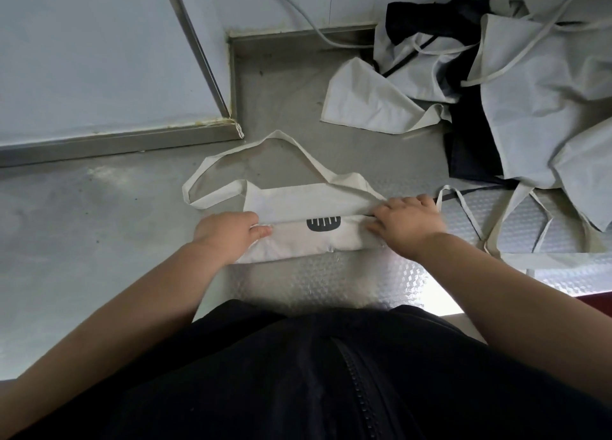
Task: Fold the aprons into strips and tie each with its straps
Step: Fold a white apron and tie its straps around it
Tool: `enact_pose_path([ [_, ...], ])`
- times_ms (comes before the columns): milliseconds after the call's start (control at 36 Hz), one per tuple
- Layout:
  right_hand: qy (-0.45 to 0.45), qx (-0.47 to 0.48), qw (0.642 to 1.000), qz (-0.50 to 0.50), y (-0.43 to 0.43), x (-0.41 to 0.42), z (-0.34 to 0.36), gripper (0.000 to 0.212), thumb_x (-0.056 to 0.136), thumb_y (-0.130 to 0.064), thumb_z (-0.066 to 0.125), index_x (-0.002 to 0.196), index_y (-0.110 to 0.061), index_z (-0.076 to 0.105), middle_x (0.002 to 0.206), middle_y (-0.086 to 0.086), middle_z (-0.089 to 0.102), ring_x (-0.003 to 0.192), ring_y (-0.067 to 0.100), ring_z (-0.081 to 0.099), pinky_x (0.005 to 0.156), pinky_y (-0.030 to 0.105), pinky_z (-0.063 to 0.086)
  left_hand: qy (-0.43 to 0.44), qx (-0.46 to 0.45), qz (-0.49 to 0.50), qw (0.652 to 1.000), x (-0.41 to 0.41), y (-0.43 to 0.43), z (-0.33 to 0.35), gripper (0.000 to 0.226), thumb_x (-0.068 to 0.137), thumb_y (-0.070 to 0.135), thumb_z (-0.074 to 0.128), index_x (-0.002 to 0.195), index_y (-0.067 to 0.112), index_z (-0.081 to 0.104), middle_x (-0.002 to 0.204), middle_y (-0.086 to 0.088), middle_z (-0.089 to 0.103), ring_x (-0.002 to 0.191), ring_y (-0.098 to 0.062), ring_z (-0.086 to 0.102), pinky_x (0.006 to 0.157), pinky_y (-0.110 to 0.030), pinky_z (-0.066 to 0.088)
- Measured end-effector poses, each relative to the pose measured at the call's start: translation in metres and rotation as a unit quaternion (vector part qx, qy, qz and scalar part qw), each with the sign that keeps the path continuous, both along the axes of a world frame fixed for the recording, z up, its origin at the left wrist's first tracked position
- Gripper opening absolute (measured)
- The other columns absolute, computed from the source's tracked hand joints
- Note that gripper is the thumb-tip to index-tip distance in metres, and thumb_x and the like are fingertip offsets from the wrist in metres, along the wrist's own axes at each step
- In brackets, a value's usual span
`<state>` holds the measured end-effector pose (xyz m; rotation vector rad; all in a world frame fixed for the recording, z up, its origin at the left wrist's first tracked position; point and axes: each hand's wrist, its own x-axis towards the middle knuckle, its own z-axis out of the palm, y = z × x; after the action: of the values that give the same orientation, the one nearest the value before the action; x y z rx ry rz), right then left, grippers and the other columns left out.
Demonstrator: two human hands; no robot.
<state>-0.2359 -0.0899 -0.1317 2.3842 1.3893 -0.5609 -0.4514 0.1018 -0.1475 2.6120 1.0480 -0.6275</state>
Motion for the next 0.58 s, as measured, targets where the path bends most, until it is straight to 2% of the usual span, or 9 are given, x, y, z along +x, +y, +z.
enact_pose_path([
  [83, -0.014, 0.001, 1.000, 0.009, -0.001, -0.005, -0.002, 0.042, 0.100, -0.034, 0.030, 0.142, -0.038, 0.026, 0.144, -0.002, 0.036, 0.132, 0.027, 0.031, 0.112, 0.050, 0.011, -0.087, 0.098, -0.057, 0.990, -0.002, -0.009, -0.005, 0.030, 0.094, 0.041, 0.050, 0.116, 0.021, 0.056, 0.115, -0.002, 0.057, 0.111, -0.027, 0.050, 0.087, -0.036, 0.032],
  [167, -0.012, 0.004, 0.999, 0.031, -0.005, -0.011, 0.000, 0.060, 0.095, -0.025, 0.038, 0.147, -0.040, 0.013, 0.149, -0.002, 0.027, 0.134, 0.027, 0.027, 0.109, 0.046, 0.015, -0.191, 0.095, -0.158, 0.964, -0.006, -0.022, -0.013, 0.033, 0.074, 0.011, 0.060, 0.106, 0.015, 0.068, 0.100, -0.005, 0.064, 0.089, -0.031, 0.061, 0.075, -0.038, 0.047],
  [222, -0.013, 0.012, 0.999, 0.026, -0.006, -0.013, -0.001, 0.057, 0.095, -0.029, 0.037, 0.146, -0.041, 0.015, 0.150, -0.003, 0.026, 0.130, 0.026, 0.029, 0.106, 0.043, 0.018, -0.209, 0.041, -0.166, 0.963, -0.008, -0.032, -0.010, 0.035, 0.078, 0.027, 0.047, 0.102, 0.014, 0.069, 0.095, -0.005, 0.064, 0.081, -0.032, 0.063, 0.072, -0.040, 0.054],
  [278, -0.006, 0.028, 1.000, 0.009, -0.006, -0.010, -0.004, 0.049, 0.097, -0.047, 0.027, 0.145, -0.041, 0.018, 0.150, -0.003, 0.026, 0.128, 0.026, 0.032, 0.102, 0.042, 0.020, -0.172, -0.010, -0.143, 0.975, -0.008, -0.038, -0.006, 0.058, 0.080, 0.056, 0.038, 0.116, 0.017, 0.062, 0.112, -0.002, 0.058, 0.101, -0.030, 0.058, 0.088, -0.043, 0.048],
  [333, 0.035, 0.024, 0.999, -0.017, -0.009, -0.007, -0.008, 0.063, 0.089, -0.069, 0.019, 0.145, -0.041, 0.017, 0.152, -0.002, 0.018, 0.131, 0.027, 0.028, 0.104, 0.043, 0.019, -0.111, -0.013, -0.150, 0.982, -0.009, -0.038, -0.006, 0.080, 0.073, 0.074, 0.040, 0.135, 0.024, 0.044, 0.132, 0.004, 0.041, 0.124, -0.020, 0.040, 0.103, -0.038, 0.032],
  [389, 0.072, 0.008, 0.997, -0.024, -0.013, -0.005, -0.011, 0.083, 0.077, -0.083, 0.023, 0.146, -0.040, 0.009, 0.155, 0.000, 0.005, 0.138, 0.027, 0.019, 0.111, 0.044, 0.012, -0.098, -0.014, -0.150, 0.984, -0.007, -0.035, -0.006, 0.086, 0.073, 0.070, 0.055, 0.143, 0.027, 0.030, 0.140, 0.007, 0.030, 0.132, -0.017, 0.029, 0.108, -0.033, 0.022],
  [472, 0.090, -0.014, 0.996, -0.006, -0.019, -0.003, -0.013, 0.106, 0.064, -0.089, 0.041, 0.146, -0.037, -0.001, 0.155, 0.003, -0.006, 0.142, 0.027, 0.009, 0.116, 0.045, -0.001, -0.107, -0.019, -0.128, 0.986, -0.003, -0.032, -0.004, 0.074, 0.083, 0.055, 0.058, 0.145, 0.027, 0.030, 0.141, 0.005, 0.031, 0.131, -0.017, 0.030, 0.107, -0.032, 0.023],
  [528, 0.081, 0.008, 0.997, 0.012, -0.021, -0.001, -0.014, 0.104, 0.067, -0.083, 0.048, 0.146, -0.031, 0.005, 0.155, 0.005, 0.003, 0.142, 0.026, 0.016, 0.116, 0.041, -0.003, -0.103, -0.023, -0.123, 0.987, -0.002, -0.029, -0.004, 0.064, 0.086, 0.047, 0.057, 0.143, 0.026, 0.035, 0.136, 0.003, 0.035, 0.127, -0.019, 0.033, 0.105, -0.032, 0.026],
  [583, 0.066, 0.054, 0.996, 0.020, -0.021, 0.000, -0.012, 0.089, 0.077, -0.074, 0.048, 0.144, -0.023, 0.019, 0.152, 0.005, 0.024, 0.139, 0.022, 0.030, 0.117, 0.038, -0.001, -0.092, -0.016, -0.128, 0.987, -0.001, -0.025, -0.002, 0.061, 0.083, 0.050, 0.048, 0.139, 0.027, 0.041, 0.131, 0.004, 0.039, 0.123, -0.019, 0.036, 0.103, -0.033, 0.030],
])
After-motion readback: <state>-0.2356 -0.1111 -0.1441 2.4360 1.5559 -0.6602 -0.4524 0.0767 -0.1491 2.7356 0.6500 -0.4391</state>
